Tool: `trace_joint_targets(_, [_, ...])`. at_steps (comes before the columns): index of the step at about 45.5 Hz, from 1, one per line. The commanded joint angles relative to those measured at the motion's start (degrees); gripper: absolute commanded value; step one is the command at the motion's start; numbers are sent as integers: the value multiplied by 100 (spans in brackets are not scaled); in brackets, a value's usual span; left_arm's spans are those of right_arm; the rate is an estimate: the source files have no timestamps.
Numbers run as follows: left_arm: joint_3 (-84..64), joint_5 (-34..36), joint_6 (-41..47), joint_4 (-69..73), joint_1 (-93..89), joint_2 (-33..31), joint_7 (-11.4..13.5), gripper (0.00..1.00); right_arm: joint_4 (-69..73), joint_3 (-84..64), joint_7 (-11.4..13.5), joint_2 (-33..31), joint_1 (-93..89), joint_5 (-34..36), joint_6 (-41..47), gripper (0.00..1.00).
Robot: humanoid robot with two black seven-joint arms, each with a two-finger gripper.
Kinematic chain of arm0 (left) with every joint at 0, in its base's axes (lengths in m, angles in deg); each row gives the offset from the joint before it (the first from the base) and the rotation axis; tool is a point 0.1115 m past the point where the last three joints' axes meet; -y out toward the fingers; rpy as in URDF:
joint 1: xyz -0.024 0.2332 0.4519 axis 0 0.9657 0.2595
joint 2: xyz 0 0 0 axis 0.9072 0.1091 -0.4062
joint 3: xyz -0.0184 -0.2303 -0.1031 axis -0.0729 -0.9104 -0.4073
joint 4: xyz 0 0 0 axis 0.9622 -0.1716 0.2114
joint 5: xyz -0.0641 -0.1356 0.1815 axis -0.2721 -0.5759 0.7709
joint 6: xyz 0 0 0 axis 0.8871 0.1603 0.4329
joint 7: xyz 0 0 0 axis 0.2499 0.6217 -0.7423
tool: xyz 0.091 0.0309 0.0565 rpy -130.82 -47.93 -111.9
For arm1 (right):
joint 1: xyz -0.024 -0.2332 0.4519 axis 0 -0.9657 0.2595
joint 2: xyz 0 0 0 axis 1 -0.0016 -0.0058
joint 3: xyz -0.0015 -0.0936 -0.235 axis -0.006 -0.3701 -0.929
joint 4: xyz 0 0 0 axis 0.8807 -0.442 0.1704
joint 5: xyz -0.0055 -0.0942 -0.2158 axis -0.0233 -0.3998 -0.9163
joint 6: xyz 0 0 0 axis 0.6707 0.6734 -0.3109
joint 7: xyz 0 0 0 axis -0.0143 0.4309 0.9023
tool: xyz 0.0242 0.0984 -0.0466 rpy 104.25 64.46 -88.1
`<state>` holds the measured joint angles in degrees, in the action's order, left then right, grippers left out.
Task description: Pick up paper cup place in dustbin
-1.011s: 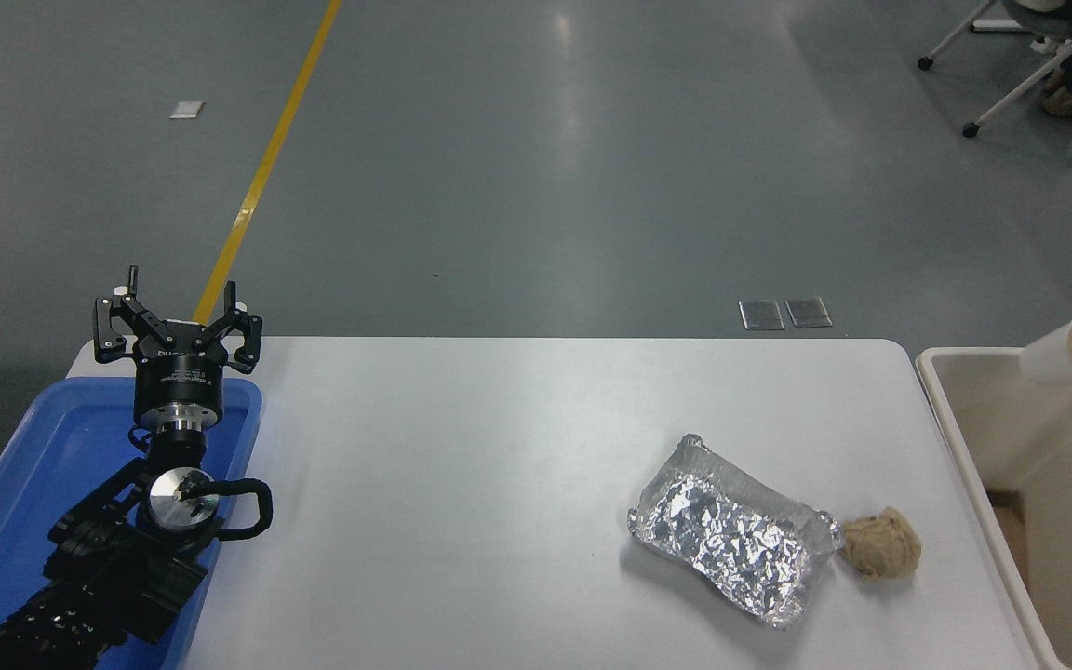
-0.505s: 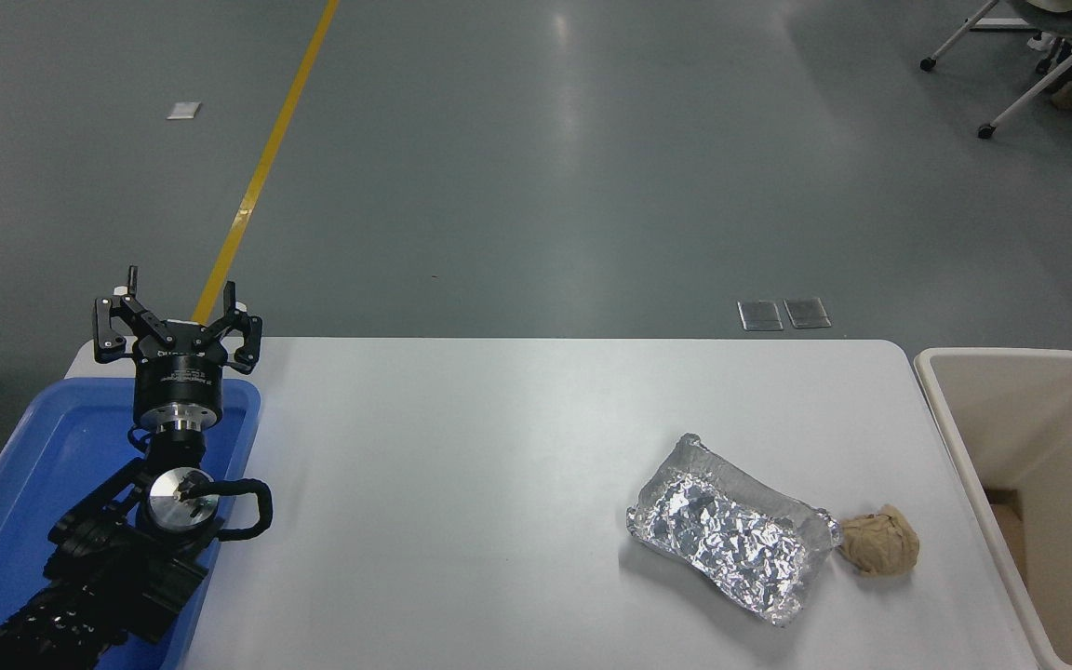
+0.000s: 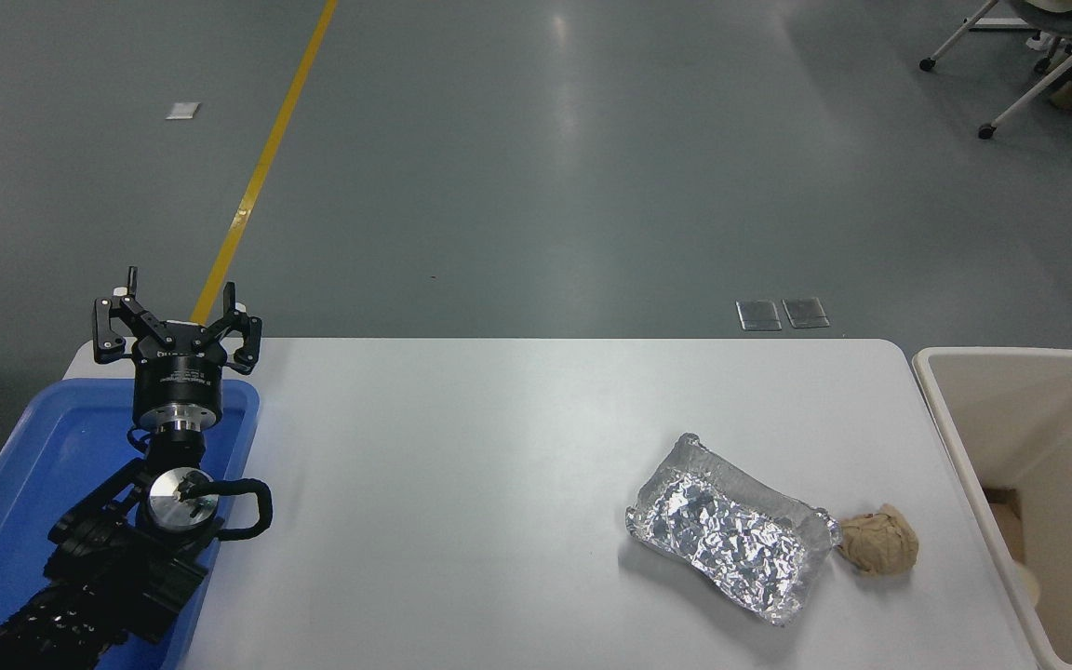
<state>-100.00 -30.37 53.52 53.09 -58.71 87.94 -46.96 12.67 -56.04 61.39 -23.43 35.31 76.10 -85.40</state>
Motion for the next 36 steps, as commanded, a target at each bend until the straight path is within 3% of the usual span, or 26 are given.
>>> trace_joint_targets(1, [0,0,0,-4,0,-1,0,99,1946,-110,-27,-1171,1134,-33,-20,100])
trace_joint_targets(16, [0,9,0,-4,0,-1,-9,99,4039,-2359,-54,-1612,3910,-42,24,100])
trace_joint_targets(36, [0,9,0,-4,0,-1,-9,99,7335,-4478,-54,-1322,7743,-781,577,100])
